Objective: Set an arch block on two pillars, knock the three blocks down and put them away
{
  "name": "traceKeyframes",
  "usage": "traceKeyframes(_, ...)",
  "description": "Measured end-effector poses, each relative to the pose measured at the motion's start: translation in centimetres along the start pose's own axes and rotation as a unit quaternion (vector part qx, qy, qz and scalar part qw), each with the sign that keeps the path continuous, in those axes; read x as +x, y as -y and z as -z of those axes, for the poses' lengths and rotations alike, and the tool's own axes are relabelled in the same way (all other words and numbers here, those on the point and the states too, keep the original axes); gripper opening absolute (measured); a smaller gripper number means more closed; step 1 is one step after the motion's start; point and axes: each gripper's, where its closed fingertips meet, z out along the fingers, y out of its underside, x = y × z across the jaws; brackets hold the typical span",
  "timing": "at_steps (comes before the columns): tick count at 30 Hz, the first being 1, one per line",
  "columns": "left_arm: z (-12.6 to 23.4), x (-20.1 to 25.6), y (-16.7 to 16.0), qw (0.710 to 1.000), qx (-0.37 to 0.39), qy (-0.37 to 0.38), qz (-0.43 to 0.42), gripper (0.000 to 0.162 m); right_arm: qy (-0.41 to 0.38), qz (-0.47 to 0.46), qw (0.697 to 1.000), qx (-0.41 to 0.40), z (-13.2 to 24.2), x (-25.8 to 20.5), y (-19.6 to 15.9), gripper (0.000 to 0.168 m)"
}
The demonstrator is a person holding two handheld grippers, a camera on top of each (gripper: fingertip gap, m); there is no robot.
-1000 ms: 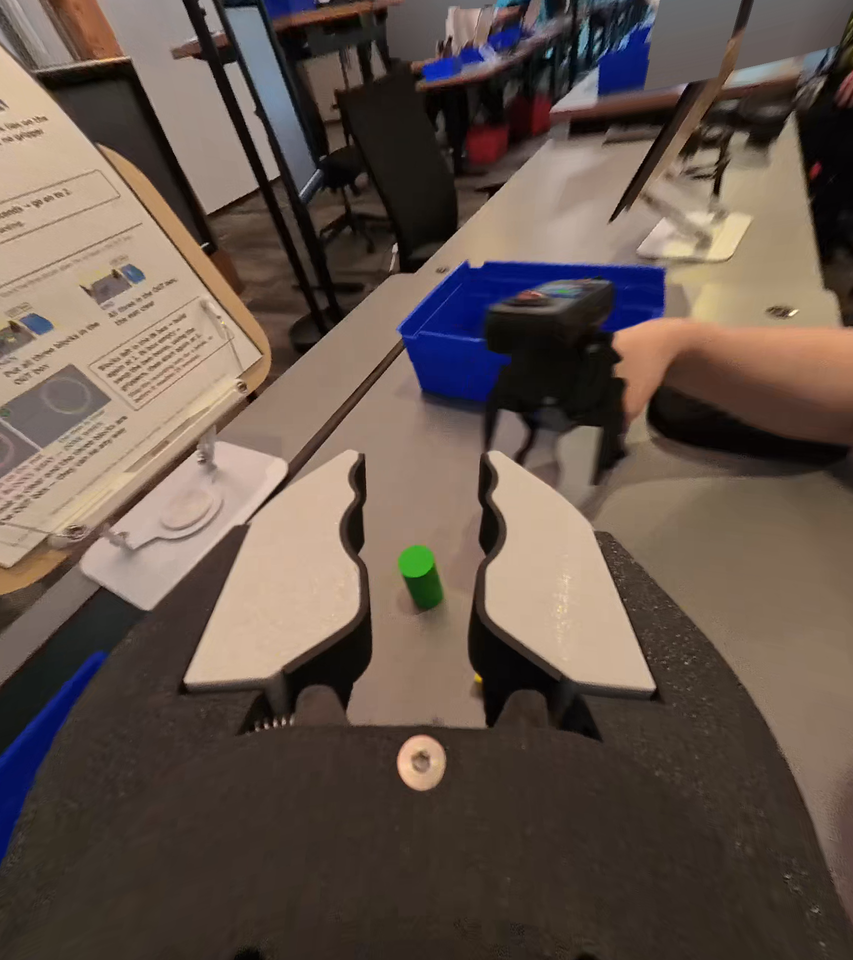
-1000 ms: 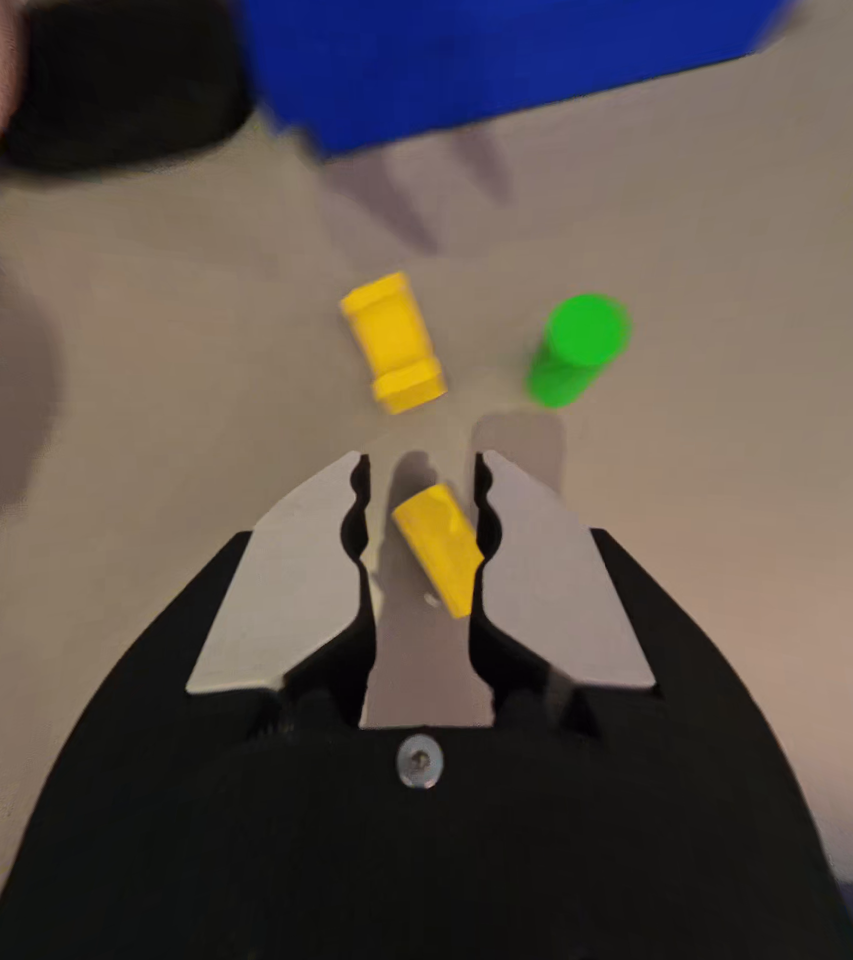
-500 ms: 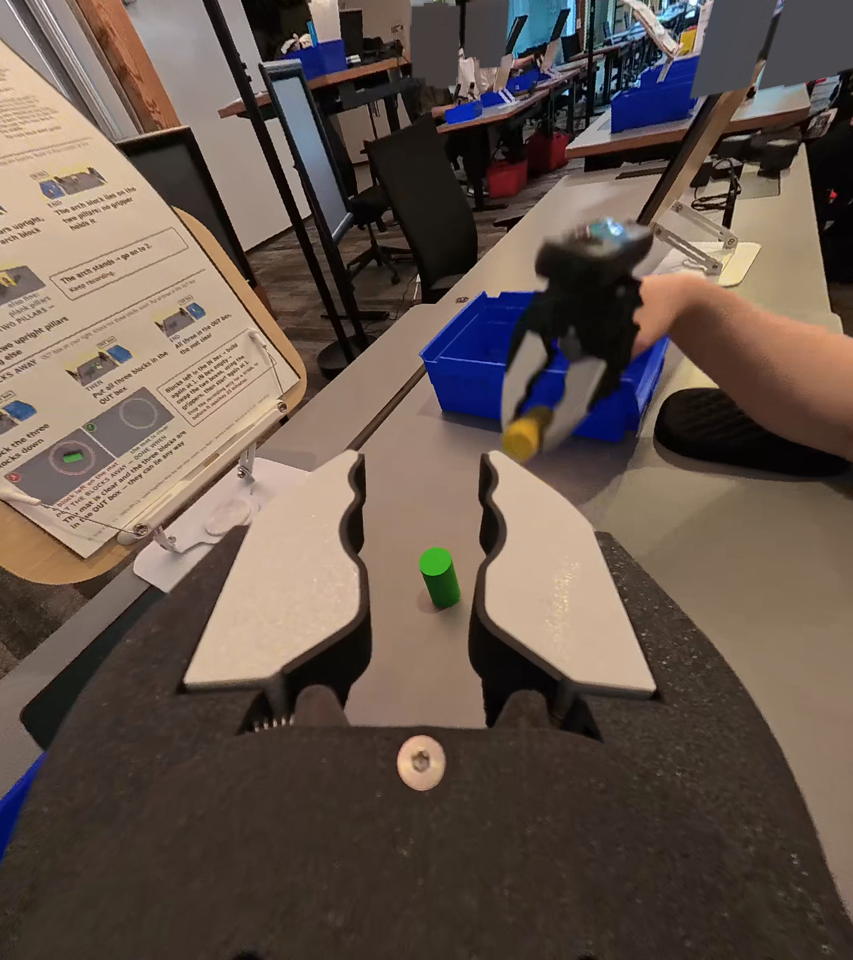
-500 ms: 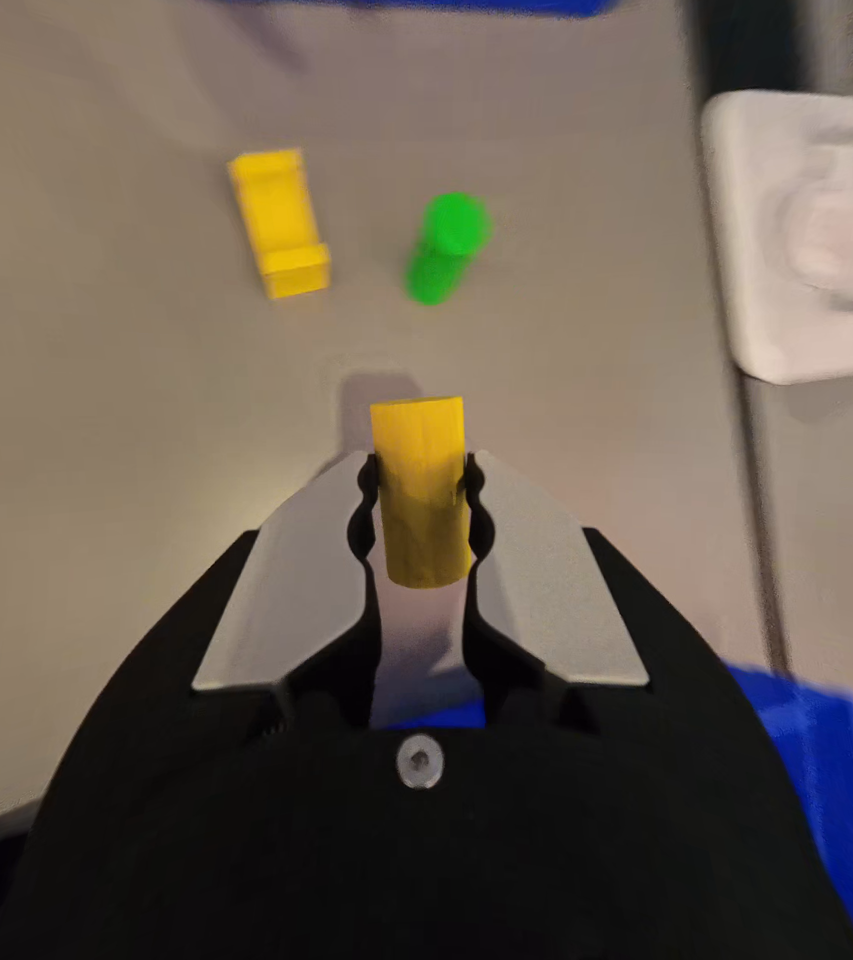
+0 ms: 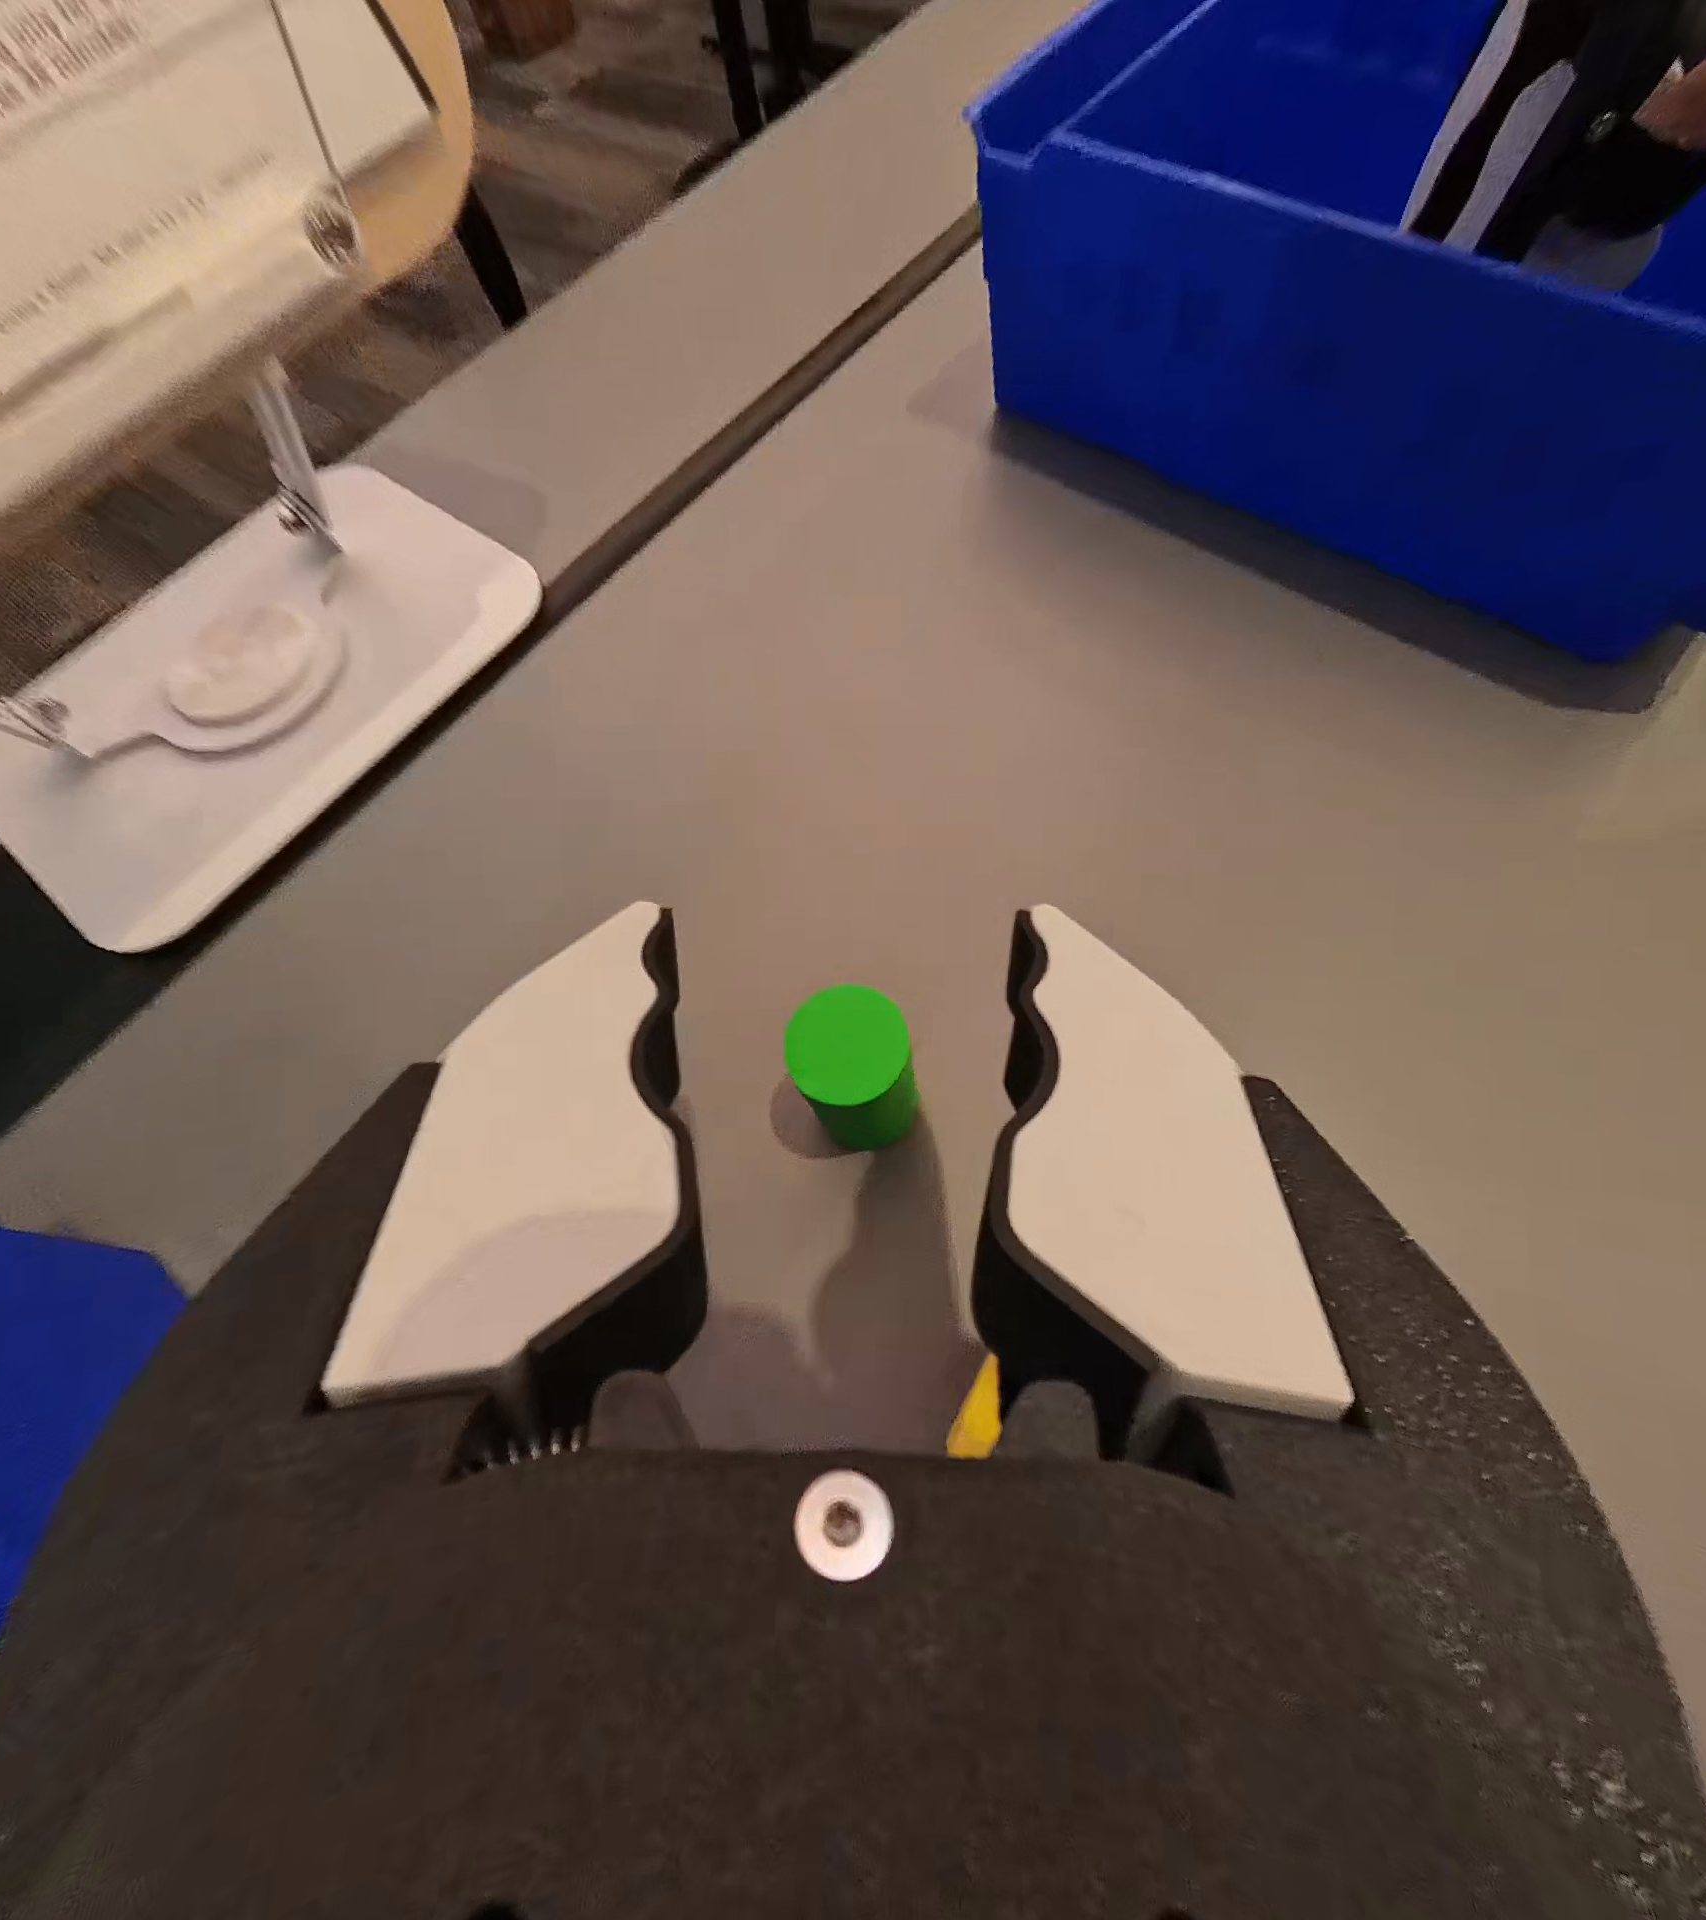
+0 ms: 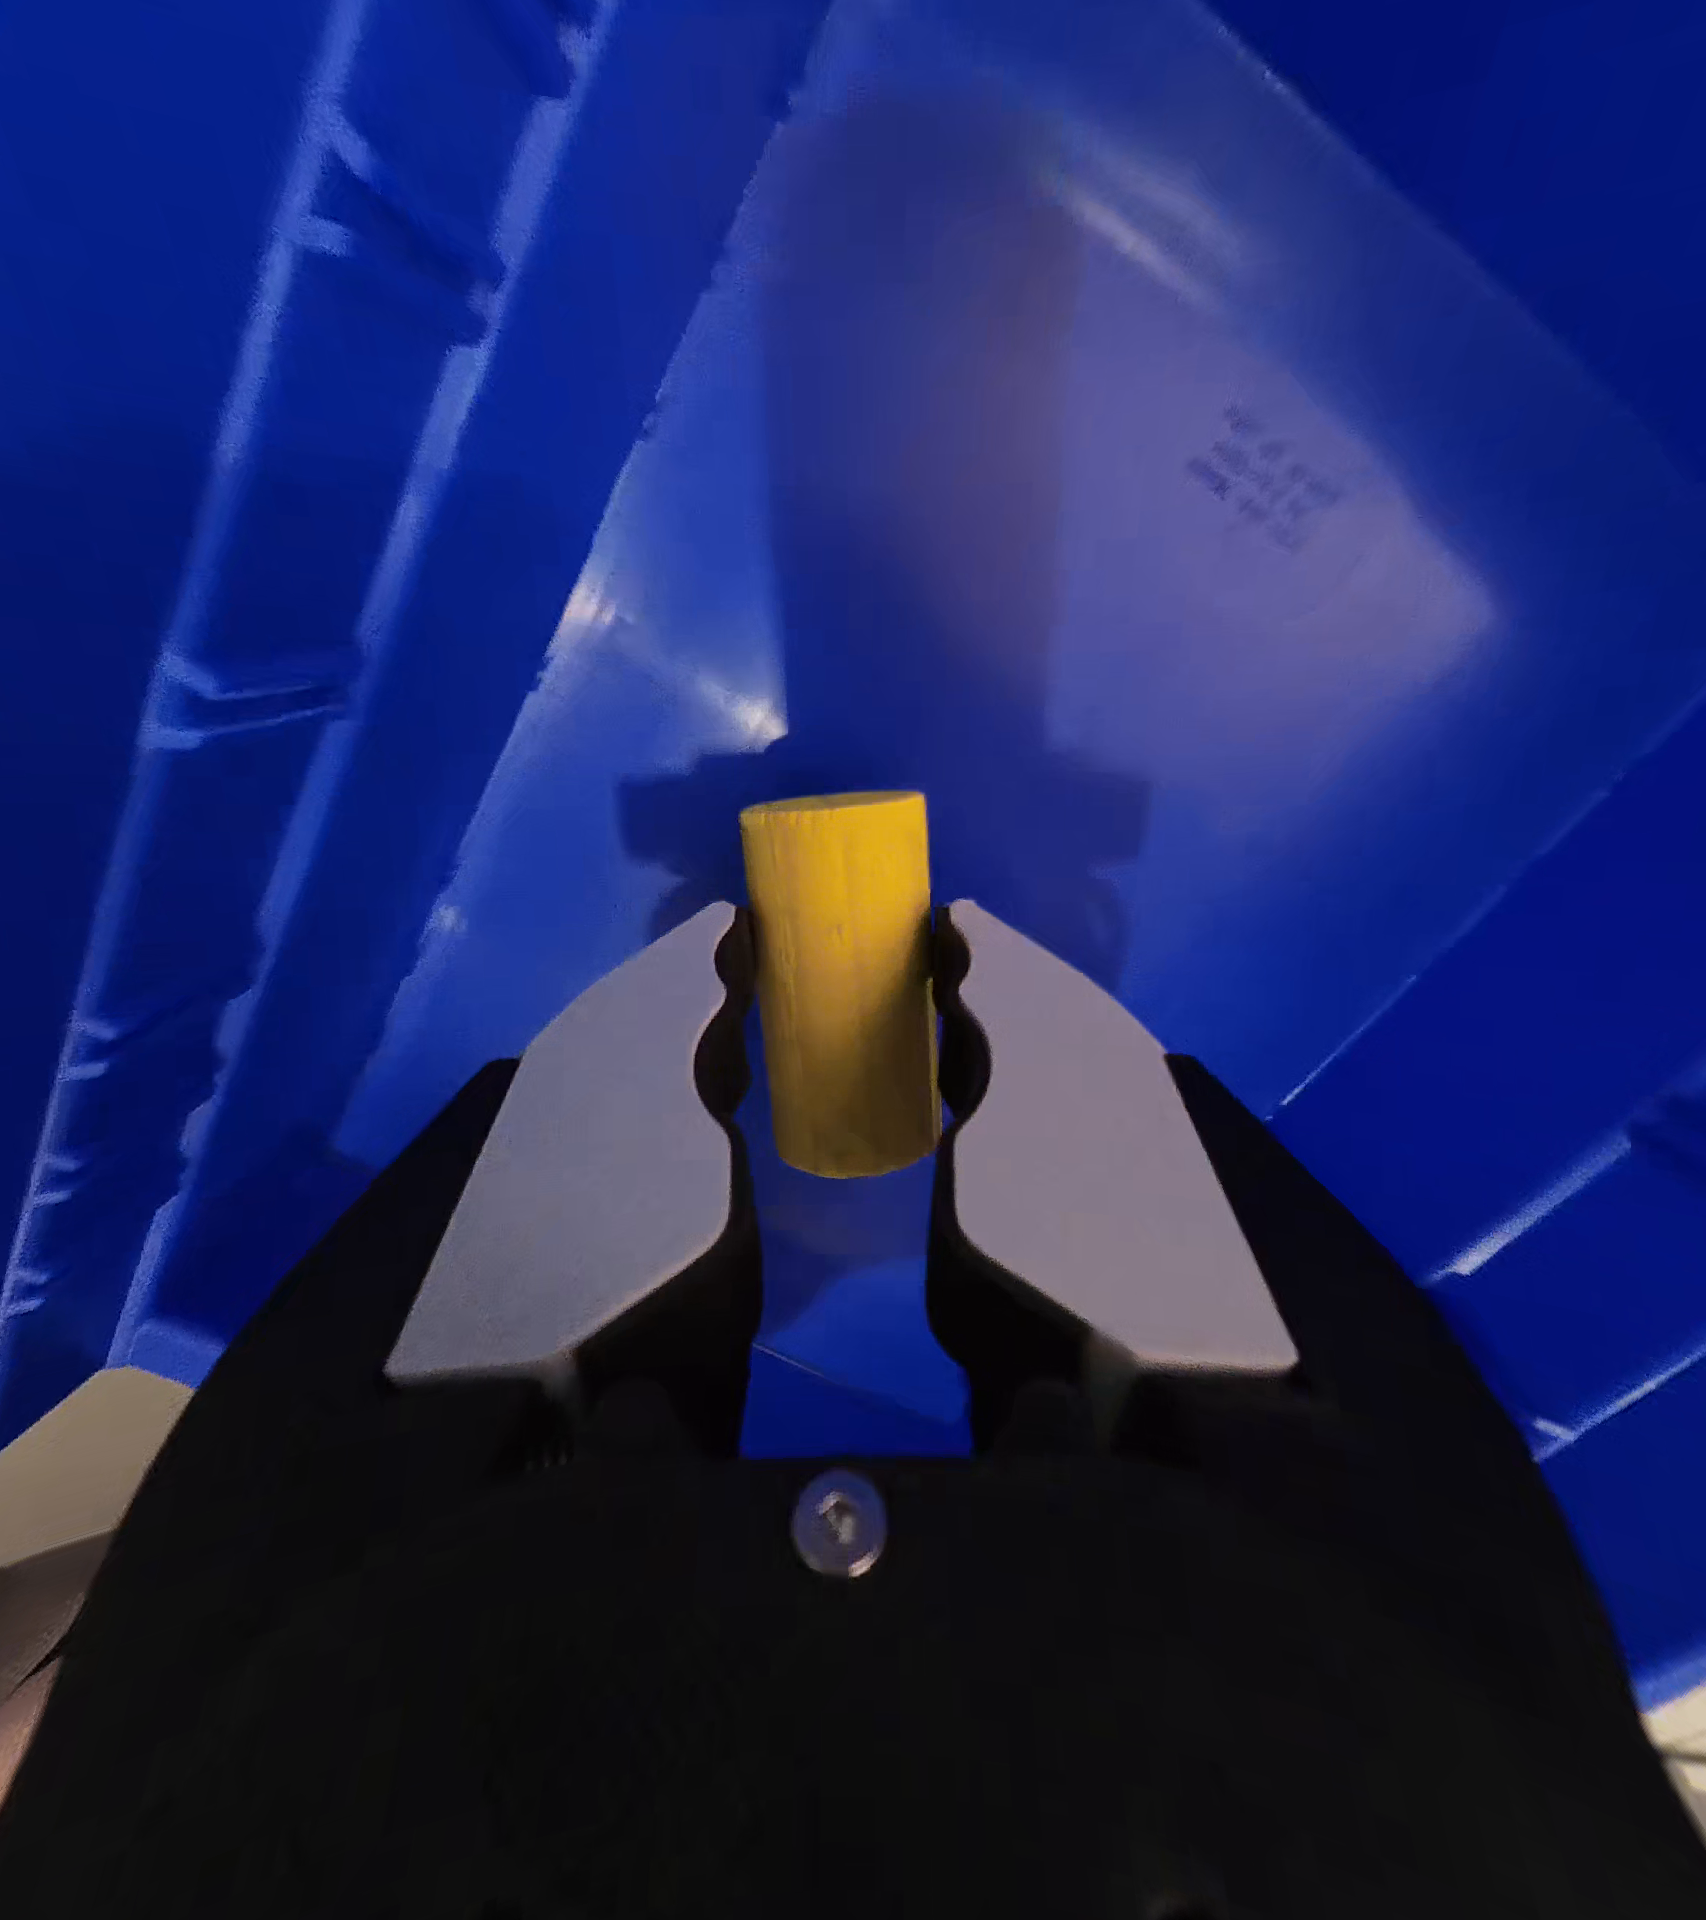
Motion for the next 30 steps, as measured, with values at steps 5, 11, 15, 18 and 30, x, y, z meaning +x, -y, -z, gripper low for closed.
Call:
traceKeyframes(5, -2.9, 0.6, -2.3, 0.998, -0.044, -0.019, 0.029, 0.066, -0.004, -0.026, 1.0, 0.012, 0.3, 0.7, 0.4, 0.044)
traceKeyframes(11, -4.9, 0.4, -4.7, 0.994, -0.107, -0.005, 0.009, 0.061, -0.055, -0.038, 0.994, 0.092, 4.5, 2.0, 1.5, 0.052)
traceKeyframes(15, -5.6, 0.9, -6.0, 0.99, -0.134, -0.036, 0.018, 0.034, -0.093, -0.031, 0.985, 0.143, 7.7, 1.8, 2.3, 0.051)
traceKeyframes(18, -5.5, 1.6, -5.8, 0.988, -0.135, -0.073, 0.028, 0.033, -0.113, -0.018, 0.974, 0.194, 10.4, 0.6, 3.7, 0.05)
traceKeyframes(30, 7.3, 5.2, 7.4, 0.956, 0.163, -0.234, 0.065, 0.033, 0.255, 0.355, 0.779, 0.45, 16.9, -27.8, 10.6, 0.056)
